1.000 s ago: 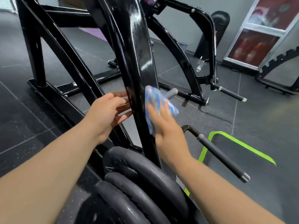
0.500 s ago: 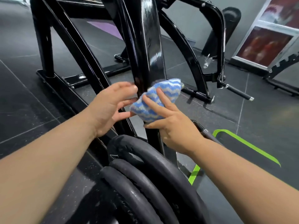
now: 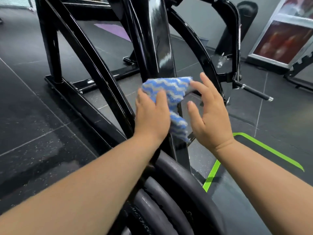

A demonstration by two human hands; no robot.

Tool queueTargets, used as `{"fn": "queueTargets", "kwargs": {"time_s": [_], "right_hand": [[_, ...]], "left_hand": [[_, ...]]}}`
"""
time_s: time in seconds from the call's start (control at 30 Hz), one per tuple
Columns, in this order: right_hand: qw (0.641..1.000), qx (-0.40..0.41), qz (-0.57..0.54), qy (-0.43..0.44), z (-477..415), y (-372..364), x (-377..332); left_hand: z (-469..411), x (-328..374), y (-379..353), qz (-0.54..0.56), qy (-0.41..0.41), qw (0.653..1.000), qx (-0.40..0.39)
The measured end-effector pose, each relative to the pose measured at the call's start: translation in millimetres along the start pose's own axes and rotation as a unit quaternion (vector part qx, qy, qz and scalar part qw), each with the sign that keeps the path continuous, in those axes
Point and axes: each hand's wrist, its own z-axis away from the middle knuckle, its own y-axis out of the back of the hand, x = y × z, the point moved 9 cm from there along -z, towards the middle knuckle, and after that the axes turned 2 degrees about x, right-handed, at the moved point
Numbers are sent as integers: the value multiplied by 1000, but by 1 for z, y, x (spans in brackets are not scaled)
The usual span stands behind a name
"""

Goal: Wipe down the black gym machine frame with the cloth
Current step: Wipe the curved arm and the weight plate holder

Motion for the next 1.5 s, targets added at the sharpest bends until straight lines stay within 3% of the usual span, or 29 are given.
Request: {"fn": "queueTargets", "kwargs": {"time_s": [0.07, 0.1, 0.23, 0.3, 0.4, 0.47, 0.5, 0.57, 0.63, 0.7, 0.77, 0.83, 0.97, 1.03, 1.1, 1.17, 1.23, 1.3, 1.33, 1.4, 1.43, 1.5], "right_hand": [[1000, 0, 7, -27, 4, 4, 13], [999, -7, 14, -38, 6, 5, 19], [997, -10, 23, -72, 12, 10, 36], [996, -11, 18, -87, 14, 8, 40], [995, -16, 10, -96, 15, 6, 39], [995, -16, 16, -96, 15, 10, 43], [995, -12, 18, -101, 16, 13, 46], [993, 4, 15, -118, 16, 20, 53], [991, 15, 6, -136, 19, 24, 58], [990, 14, 11, -139, 24, 24, 62], [987, 3, 19, -157, 31, 20, 70], [981, 2, 16, -194, 40, 16, 82], [968, -2, -5, -250, 61, 8, 102], [958, -14, -14, -285, 74, 7, 113], [950, -23, -9, -310, 85, 6, 124], [944, -30, -7, -330, 92, 2, 131], [939, -41, -12, -341, 95, -3, 131], [938, -58, -12, -342, 94, -7, 129], [937, -71, -8, -343, 94, -9, 127], [924, -81, -58, -369, 94, -15, 126], [900, -77, -142, -405, 95, -20, 124], [808, -83, -342, -472, 95, -38, 107]], "left_hand": [[4, -17, -3, -104, 42, 990, -82], [3, -19, 2, -137, 51, 985, -87], [-22, 43, 25, -38, -75, 996, 40], [-26, 45, 19, -23, -91, 995, 33], [-10, 3, 3, -154, -14, 986, -61], [2, -10, 0, -310, -12, 944, -111], [6, -4, 8, -373, -51, 922, -94], [6, 26, 26, -419, -218, 881, 24], [12, 54, 42, -373, -370, 842, 119], [7, 79, 33, -324, -483, 806, 113], [6, 93, -9, -345, -574, 742, 14], [23, 74, -65, -415, -647, 618, -165], [58, -5, -113, -533, -618, 368, -445], [55, 3, -105, -537, -637, 287, -473], [21, 28, -107, -577, -661, 280, -389], [-3, 47, -110, -633, -642, 329, -280], [8, 27, -121, -633, -600, 390, -295], [57, -22, -132, -590, -591, 364, -412], [76, -43, -132, -588, -579, 323, -464], [85, -44, -129, -587, -615, 237, -469], [74, -29, -131, -581, -632, 244, -450], [57, 17, -122, -555, -677, 284, -391]]}}
